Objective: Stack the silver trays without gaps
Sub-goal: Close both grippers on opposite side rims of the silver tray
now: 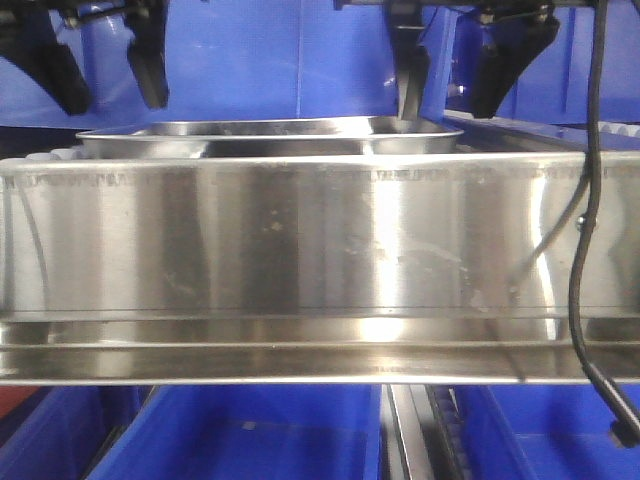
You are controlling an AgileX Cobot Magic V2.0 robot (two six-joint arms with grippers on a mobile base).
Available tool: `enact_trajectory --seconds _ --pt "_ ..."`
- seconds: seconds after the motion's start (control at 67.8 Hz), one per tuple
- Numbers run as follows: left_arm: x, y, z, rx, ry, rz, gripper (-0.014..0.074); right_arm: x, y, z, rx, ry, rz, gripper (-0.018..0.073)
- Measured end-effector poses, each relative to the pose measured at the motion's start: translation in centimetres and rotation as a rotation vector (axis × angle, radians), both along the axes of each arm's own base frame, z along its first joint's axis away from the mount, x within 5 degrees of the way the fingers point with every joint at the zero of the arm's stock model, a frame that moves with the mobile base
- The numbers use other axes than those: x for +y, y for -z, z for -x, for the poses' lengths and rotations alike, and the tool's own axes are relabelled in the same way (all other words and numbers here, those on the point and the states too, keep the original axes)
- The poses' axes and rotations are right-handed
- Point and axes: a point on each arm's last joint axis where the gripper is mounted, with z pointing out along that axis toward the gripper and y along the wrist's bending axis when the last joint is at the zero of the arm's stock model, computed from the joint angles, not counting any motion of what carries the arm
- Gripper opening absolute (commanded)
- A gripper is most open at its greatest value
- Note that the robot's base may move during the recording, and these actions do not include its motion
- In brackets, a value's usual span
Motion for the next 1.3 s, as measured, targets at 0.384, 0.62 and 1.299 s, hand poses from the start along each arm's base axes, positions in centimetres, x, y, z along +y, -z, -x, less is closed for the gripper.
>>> enact_trajectory --seconds 0.384,0.62,1.299 --pt "-0.6 2.3 -0.8 0.08 0.005 -0.023 0.0283 0.6 1.2 -0.7 0.015 0.008 -0.014 0.0244" --pt "-0.7 2.4 -0.8 0.081 0.012 -0.016 0.0283 0.9 2.3 -1.1 0.042 0.01 -0.008 0.0244" --pt "-0.5 3.0 -1.3 0.103 0.049 -0.005 0.0279 1.0 2.7 -1.2 0.055 0.015 -0.002 0.0244"
